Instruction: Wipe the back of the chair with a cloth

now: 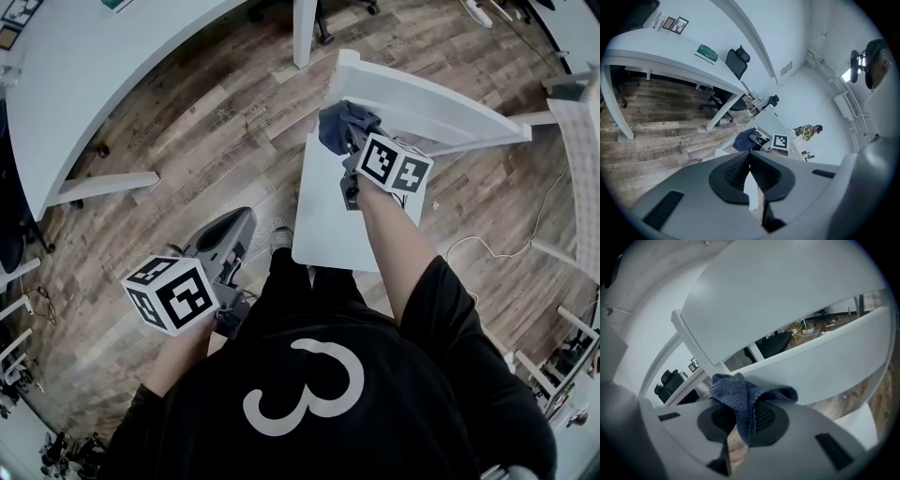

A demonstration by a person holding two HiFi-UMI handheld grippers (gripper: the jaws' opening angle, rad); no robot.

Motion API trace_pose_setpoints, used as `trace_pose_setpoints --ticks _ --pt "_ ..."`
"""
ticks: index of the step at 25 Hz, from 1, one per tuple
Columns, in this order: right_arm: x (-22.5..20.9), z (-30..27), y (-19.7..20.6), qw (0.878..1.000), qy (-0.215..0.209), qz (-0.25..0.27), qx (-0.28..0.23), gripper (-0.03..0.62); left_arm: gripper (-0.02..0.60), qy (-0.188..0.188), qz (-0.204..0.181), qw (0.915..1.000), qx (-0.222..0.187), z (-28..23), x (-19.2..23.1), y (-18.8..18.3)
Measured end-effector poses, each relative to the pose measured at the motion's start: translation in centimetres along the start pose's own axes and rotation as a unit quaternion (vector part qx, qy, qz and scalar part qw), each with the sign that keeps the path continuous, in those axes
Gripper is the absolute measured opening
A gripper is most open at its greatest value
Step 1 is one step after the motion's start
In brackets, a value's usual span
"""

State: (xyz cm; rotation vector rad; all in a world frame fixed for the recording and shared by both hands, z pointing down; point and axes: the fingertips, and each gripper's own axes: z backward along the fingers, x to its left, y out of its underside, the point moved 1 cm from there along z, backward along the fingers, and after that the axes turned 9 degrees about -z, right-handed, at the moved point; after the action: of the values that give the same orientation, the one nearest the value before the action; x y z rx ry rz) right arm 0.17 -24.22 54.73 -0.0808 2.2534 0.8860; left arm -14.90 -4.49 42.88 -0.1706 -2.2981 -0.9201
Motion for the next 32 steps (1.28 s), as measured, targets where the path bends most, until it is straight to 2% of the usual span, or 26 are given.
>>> trace_pose_setpoints --ticks 11,32 --pt "-4.2 3.0 -1.8 1.0 0.002 -0.009 -0.013 0.049 0.014 0.003 -0.005 0.9999 0.011 -2.6 -3.5 1.7" --pt "-17.0 12.9 -7.3 0.997 0.038 -0.04 -0.053 0.049 0.014 0.019 -0.025 0.9992 0.024 -9.3 -12.6 4.9"
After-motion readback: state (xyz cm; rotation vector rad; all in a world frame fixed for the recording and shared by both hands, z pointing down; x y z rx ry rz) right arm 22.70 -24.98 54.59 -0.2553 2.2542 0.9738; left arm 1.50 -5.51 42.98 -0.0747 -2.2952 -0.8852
